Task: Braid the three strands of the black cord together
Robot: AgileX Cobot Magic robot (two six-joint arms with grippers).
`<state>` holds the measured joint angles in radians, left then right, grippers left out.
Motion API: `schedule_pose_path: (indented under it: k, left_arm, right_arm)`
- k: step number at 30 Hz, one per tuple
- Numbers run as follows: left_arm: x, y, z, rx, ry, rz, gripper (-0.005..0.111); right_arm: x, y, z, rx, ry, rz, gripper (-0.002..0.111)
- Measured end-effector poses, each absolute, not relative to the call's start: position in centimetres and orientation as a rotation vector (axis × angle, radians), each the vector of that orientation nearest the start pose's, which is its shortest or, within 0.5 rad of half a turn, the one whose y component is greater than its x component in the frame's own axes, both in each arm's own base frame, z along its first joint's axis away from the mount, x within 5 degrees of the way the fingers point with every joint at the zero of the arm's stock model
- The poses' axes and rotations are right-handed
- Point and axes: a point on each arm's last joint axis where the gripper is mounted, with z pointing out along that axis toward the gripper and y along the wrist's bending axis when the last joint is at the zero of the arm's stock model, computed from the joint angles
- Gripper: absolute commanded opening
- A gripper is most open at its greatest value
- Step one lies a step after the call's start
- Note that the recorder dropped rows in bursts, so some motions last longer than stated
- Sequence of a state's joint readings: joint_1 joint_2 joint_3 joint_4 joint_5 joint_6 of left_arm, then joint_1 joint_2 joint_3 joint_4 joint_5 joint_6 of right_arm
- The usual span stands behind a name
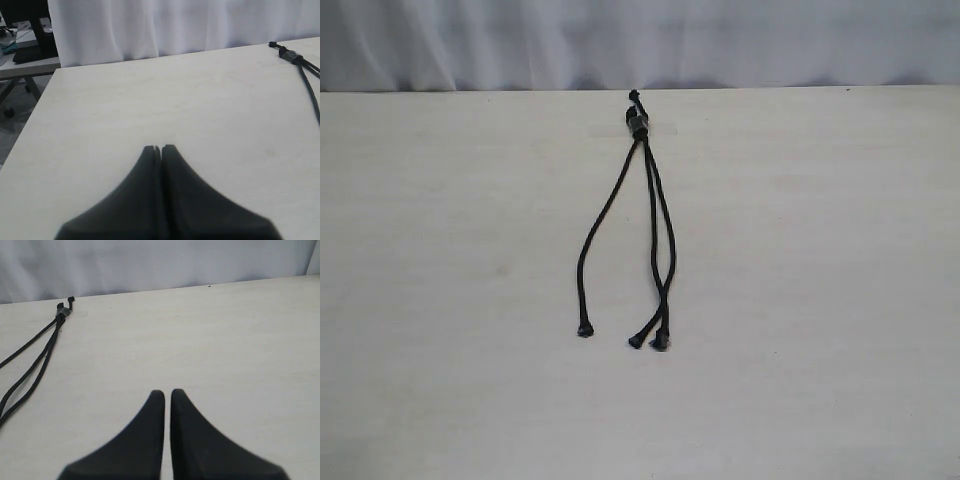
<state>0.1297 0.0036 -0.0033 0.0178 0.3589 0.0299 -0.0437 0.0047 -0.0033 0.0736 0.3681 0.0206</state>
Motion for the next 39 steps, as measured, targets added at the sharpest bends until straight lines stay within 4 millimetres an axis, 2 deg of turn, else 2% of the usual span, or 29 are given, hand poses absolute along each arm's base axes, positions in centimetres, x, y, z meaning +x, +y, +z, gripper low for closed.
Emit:
schedule_pose_path:
  k: [5, 10, 16, 23, 28, 34, 37, 39]
  left_arm:
    - [5.3, 0.7, 18.2, -0.081, 1.843, 0.129, 0.000]
    - [5.3, 0.8, 18.3, -0.076, 1.826, 0.137, 0.000]
    - [5.6, 0.8, 19.9, -0.064, 1.654, 0.145, 0.000]
    - [5.5, 0.7, 21.9, -0.051, 1.436, 0.152, 0.000]
    - [5.4, 0.7, 22.6, -0.050, 1.351, 0.149, 0.000]
    - [5.4, 0.7, 22.7, -0.072, 1.339, 0.126, 0.000]
    - [5.5, 0.8, 23.7, -0.089, 1.415, 0.124, 0.000]
    - [5.8, 0.9, 25.3, -0.107, 1.477, 0.137, 0.000]
  right_arm:
    - [5.4, 0.0, 18.3, 0.105, 1.832, 0.056, 0.004]
    - [5.6, -0.1, 19.5, 0.104, 1.687, 0.049, 0.004]
    - [5.6, -0.2, 21.5, 0.102, 1.475, 0.041, 0.004]
    - [5.5, -0.3, 22.2, 0.102, 1.395, 0.037, 0.004]
    - [5.5, -0.3, 22.2, 0.101, 1.392, 0.037, 0.004]
    - [5.6, -0.3, 22.1, 0.123, 1.406, 0.058, 0.004]
    - [6.3, -0.3, 22.7, 0.132, 1.534, 0.070, 0.004]
    - [7.1, -0.2, 23.7, 0.133, 1.661, 0.077, 0.004]
